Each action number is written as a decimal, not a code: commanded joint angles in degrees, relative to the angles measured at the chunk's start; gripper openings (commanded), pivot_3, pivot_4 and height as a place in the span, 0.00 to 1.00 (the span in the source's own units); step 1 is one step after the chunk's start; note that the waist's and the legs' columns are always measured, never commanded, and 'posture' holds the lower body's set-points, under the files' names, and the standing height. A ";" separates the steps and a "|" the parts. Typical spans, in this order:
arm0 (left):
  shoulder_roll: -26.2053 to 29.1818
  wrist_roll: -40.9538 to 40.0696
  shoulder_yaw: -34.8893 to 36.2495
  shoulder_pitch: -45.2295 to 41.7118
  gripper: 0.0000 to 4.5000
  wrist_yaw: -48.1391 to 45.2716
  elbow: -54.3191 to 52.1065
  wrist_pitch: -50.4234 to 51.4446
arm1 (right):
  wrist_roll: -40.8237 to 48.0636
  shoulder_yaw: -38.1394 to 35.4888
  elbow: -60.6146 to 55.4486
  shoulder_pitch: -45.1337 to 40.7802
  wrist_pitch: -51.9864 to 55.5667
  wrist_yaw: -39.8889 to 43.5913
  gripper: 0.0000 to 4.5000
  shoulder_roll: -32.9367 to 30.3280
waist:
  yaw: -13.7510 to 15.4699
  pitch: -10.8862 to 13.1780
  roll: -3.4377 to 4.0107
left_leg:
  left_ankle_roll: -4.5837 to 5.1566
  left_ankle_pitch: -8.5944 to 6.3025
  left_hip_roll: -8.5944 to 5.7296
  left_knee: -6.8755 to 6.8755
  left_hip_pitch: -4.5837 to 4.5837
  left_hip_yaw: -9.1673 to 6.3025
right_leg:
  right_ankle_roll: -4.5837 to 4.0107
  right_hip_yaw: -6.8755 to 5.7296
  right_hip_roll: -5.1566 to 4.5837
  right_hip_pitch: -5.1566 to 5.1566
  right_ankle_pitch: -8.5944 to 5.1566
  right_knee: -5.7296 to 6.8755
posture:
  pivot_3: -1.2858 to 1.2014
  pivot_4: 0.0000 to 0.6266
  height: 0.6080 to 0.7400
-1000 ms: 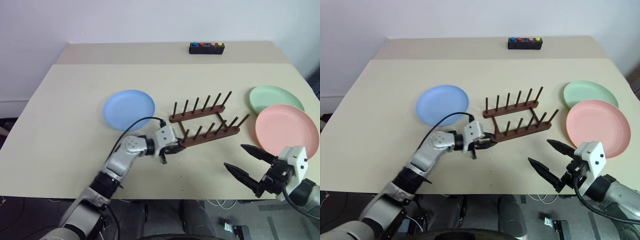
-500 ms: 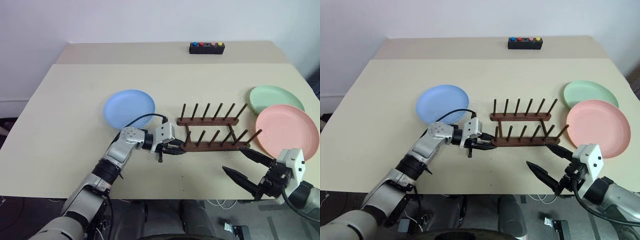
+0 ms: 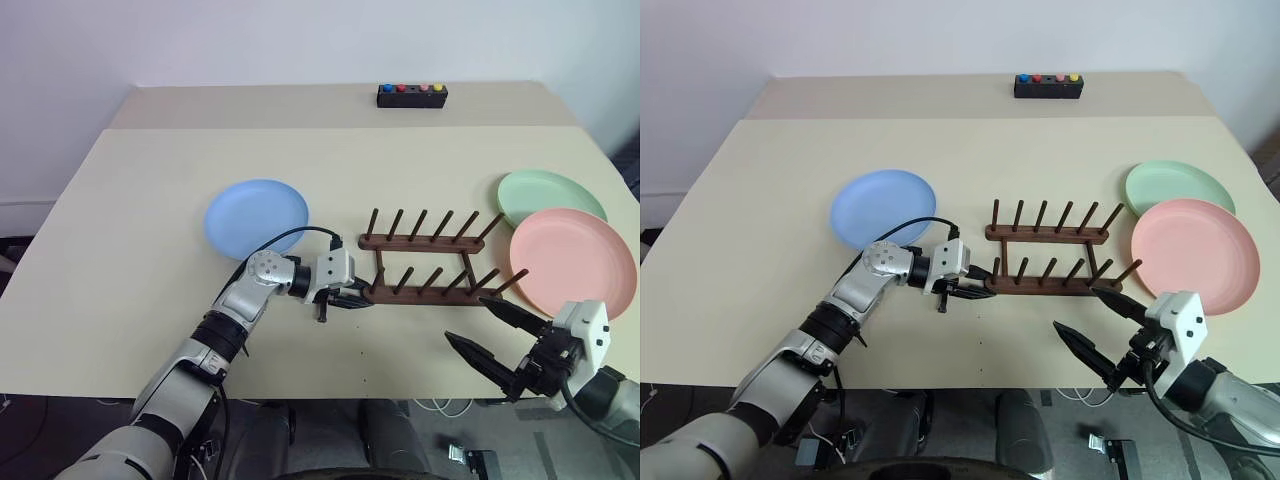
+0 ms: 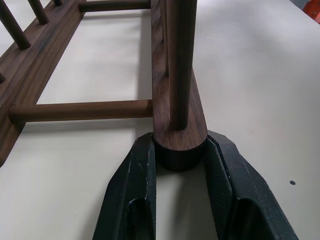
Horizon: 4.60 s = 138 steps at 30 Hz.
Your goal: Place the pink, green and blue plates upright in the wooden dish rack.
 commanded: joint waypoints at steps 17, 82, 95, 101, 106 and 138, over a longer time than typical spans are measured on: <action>4.46 -3.41 2.76 5.59 1.00 -1.20 -10.56 7.52 | -1.35 -3.49 0.78 2.50 0.58 0.69 0.88 -1.12 | -0.23 -0.02 0.03 | 0.00 0.00 0.01 -0.04 0.01 -0.01 | 0.00 0.00 0.00 -0.02 0.00 0.01 | 0.52 0.24 1.00; -2.00 2.15 1.56 3.23 0.04 19.35 -5.19 9.16 | -31.95 14.25 36.31 -27.83 -10.93 -6.03 0.00 -5.98 | -0.30 -0.03 0.01 | 0.00 0.00 -0.01 -0.04 0.49 0.05 | 0.00 0.04 -0.01 0.38 0.01 0.05 | 0.52 0.24 1.00; 5.39 -7.95 2.66 12.35 0.03 5.41 -26.03 17.96 | -22.95 -2.05 16.52 -13.07 0.85 -2.69 0.62 -10.03 | -0.23 0.01 0.01 | 0.01 -0.01 0.00 -0.10 0.40 0.06 | -0.01 0.06 -0.01 0.28 -0.02 0.04 | 0.52 0.24 1.00; 8.08 -11.30 2.78 14.21 0.03 1.78 -31.25 19.02 | -28.35 0.56 19.62 -15.93 2.17 -7.64 0.93 -10.39 | -0.12 0.01 0.01 | 0.01 -0.01 0.00 -0.10 0.36 0.06 | -0.19 0.05 -0.01 0.26 -0.12 0.01 | 0.52 0.24 1.00; 8.00 -10.42 2.45 13.83 0.03 2.88 -31.42 18.63 | -32.52 5.23 25.63 -20.72 2.63 -12.10 0.93 -9.21 | -0.13 0.00 0.03 | 0.01 -0.01 0.00 -0.11 0.36 0.06 | -0.20 0.05 -0.01 0.24 -0.11 0.01 | 0.52 0.24 1.00; 4.69 -14.10 5.57 11.32 0.03 2.97 -27.75 14.22 | -20.71 -11.36 3.77 -31.00 5.18 -9.05 0.01 -13.84 | -0.51 0.08 -0.02 | 0.01 -0.01 0.01 -0.06 0.22 0.07 | -0.15 0.04 -0.01 0.13 -0.08 0.00 | 0.52 0.24 1.00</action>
